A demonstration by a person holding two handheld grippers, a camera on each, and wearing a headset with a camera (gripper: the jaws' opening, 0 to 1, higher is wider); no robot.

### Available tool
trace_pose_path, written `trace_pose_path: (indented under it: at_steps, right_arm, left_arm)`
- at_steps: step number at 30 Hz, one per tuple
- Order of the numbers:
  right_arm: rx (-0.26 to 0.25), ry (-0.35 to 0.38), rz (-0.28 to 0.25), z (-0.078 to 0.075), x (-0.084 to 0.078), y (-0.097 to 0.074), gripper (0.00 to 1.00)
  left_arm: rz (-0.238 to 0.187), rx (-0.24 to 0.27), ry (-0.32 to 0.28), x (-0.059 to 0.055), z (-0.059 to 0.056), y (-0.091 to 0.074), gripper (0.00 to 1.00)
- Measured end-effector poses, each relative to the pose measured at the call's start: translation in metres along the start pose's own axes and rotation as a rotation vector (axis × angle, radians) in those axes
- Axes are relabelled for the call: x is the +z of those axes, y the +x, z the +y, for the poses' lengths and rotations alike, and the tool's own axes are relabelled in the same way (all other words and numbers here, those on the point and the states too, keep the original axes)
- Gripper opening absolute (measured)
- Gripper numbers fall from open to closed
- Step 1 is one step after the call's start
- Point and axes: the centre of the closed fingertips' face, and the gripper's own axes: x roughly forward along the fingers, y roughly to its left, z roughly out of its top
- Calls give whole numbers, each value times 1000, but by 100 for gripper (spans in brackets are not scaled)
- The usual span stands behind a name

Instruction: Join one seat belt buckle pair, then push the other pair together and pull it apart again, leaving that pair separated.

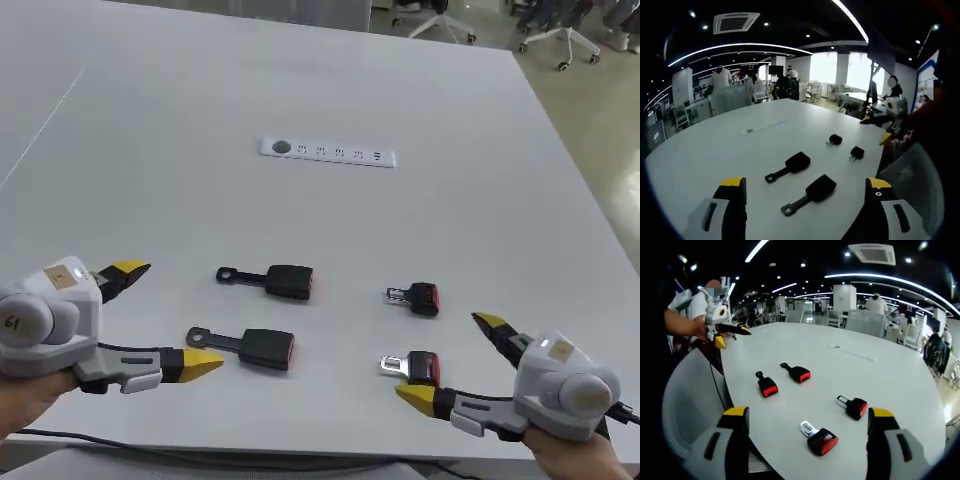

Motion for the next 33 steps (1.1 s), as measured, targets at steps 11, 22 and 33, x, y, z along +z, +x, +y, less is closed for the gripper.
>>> trace_pose_path:
  at_steps: [11,22,33]
  right_arm:
    - [5,-1,-1,1,0,-1,100]
    - [9,5,0,3,-1,-2,100]
    - [17,11,5,4,-4,0,100]
  left_arm:
    - [1,-2,10,3,-3,-1,100]
    - [0,1,8,3,-3,-1,100]
    - [3,7,2,0,-3,-2,100]
